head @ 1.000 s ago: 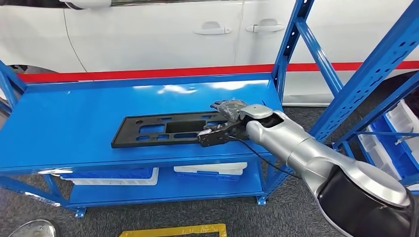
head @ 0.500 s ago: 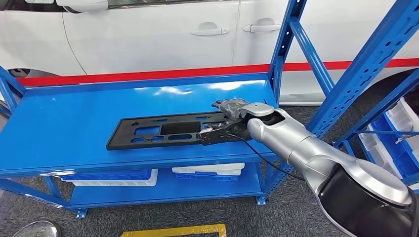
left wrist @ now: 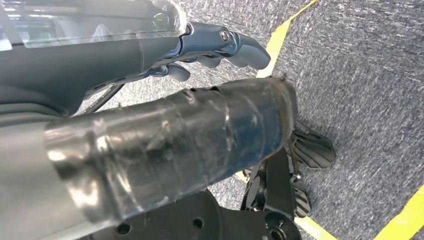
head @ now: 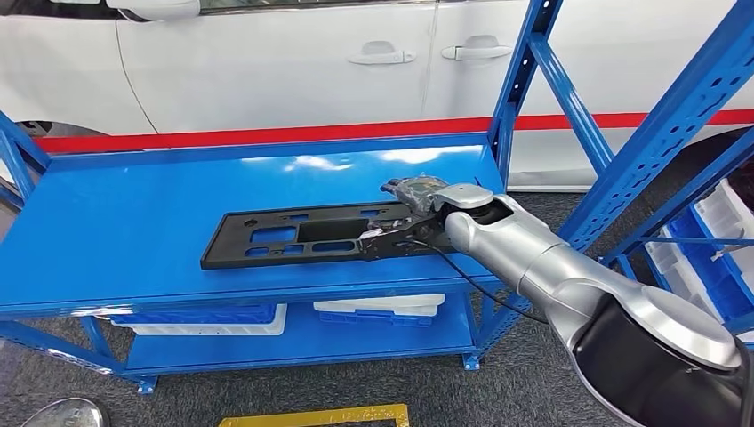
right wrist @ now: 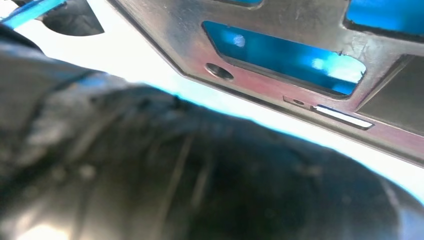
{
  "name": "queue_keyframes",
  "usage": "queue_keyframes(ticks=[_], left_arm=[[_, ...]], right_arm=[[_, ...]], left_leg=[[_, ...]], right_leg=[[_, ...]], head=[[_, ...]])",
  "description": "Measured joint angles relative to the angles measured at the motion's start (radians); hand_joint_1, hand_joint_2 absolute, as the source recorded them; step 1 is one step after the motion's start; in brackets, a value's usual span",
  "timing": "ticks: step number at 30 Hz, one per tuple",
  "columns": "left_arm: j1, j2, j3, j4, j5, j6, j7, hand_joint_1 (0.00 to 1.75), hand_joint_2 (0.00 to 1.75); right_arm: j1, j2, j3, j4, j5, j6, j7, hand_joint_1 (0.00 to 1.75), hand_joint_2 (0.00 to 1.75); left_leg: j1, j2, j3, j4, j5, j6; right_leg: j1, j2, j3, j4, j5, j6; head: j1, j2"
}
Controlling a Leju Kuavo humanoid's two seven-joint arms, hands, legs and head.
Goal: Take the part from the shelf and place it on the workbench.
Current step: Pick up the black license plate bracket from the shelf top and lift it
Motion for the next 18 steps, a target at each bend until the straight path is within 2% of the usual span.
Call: queue_keyframes(ticks=[2,3,6,7,8,9,10,11,12,13,16,18], left_arm=[[-0.001,0.000,0.000,0.000,0.002,0.002,-0.002,0.00,0.00],[0.000,-0.001,0.000,0.000,0.003,0.003,-0.004,0.00,0.00],[0.000,-0.001,0.000,0.000,0.004,0.006,-0.006,0.00,0.00],[0.000,-0.001,0.000,0.000,0.004,0.006,-0.006,0.00,0.00],[0.000,-0.001,0.000,0.000,0.005,0.006,-0.007,0.00,0.00],[0.000,-0.001,0.000,0.000,0.006,0.005,-0.007,0.00,0.00],[0.000,-0.001,0.001,0.000,0.007,0.005,-0.008,0.00,0.00],[0.001,-0.001,0.001,0.000,0.007,0.005,-0.008,0.00,0.00],[0.001,-0.001,0.001,0.000,0.007,0.005,-0.008,0.00,0.00],[0.001,0.000,0.001,0.000,0.006,0.005,-0.008,0.00,0.00],[0.000,0.000,0.001,0.000,0.005,0.005,-0.008,0.00,0.00],[0.000,-0.001,0.001,0.000,0.005,0.005,-0.012,0.00,0.00]], right_arm=[[-0.002,-0.001,0.000,0.000,-0.001,0.000,0.000,0.00,0.00],[-0.003,-0.001,0.000,0.000,-0.001,0.000,0.000,0.00,0.00],[0.002,-0.004,0.000,0.001,-0.002,0.002,0.000,0.00,0.00],[0.006,-0.005,0.000,0.002,-0.002,0.003,0.000,0.00,0.00],[0.009,-0.005,0.000,0.002,-0.002,0.003,0.000,0.00,0.00],[0.010,-0.005,0.000,0.002,-0.002,0.003,0.000,0.00,0.00],[0.010,-0.005,0.000,0.002,-0.002,0.003,0.000,0.00,0.00],[0.009,-0.005,0.000,0.002,-0.003,0.003,0.000,0.00,0.00],[0.008,-0.005,0.000,0.002,-0.003,0.003,0.000,0.00,0.00],[0.008,-0.004,0.000,0.001,-0.003,0.003,0.000,0.00,0.00],[0.008,-0.004,0.000,0.001,-0.003,0.004,0.000,0.00,0.00],[0.006,-0.003,0.000,0.001,-0.004,0.004,0.000,0.00,0.00]], left_leg=[[0.006,0.004,0.012,-0.027,0.017,0.011],[0.009,0.007,0.018,-0.041,0.025,0.014],[0.013,0.010,0.019,-0.045,0.029,0.017],[0.014,0.010,0.017,-0.040,0.027,0.016],[0.016,0.009,0.016,-0.034,0.023,0.013],[0.019,0.008,0.015,-0.027,0.018,0.009],[0.022,0.007,0.014,-0.017,0.011,0.003],[0.023,0.006,0.011,-0.006,0.002,-0.005],[0.023,0.005,0.005,0.006,-0.005,-0.013],[0.022,0.005,-0.001,0.015,-0.009,-0.020],[0.024,0.005,-0.010,0.023,-0.013,-0.036],[0.026,0.005,-0.028,0.063,-0.042,-0.043]], right_leg=[[0.001,0.000,-0.003,0.008,-0.009,0.008],[0.002,0.000,-0.015,0.036,-0.028,0.011],[-0.003,0.000,-0.102,0.214,-0.108,0.019],[-0.007,-0.001,-0.123,0.254,-0.113,0.023],[-0.011,-0.001,-0.128,0.259,-0.100,0.027],[-0.015,-0.003,-0.112,0.224,-0.070,0.031],[-0.019,-0.004,-0.084,0.162,-0.035,0.034],[-0.019,-0.005,-0.056,0.104,-0.014,0.035],[-0.018,-0.005,-0.037,0.063,-0.002,0.031],[-0.016,-0.004,-0.030,0.044,-0.003,0.025],[-0.011,-0.001,-0.038,0.044,-0.006,0.001],[-0.014,-0.001,-0.037,0.038,-0.002,-0.013]], head=[[0.001,0.000],[0.002,0.000],[0.003,0.000],[0.003,0.000],[0.003,0.000],[0.003,0.000],[0.003,0.000],[0.004,0.000],[0.003,0.000],[0.003,0.000],[0.002,0.000],[0.001,0.000]])
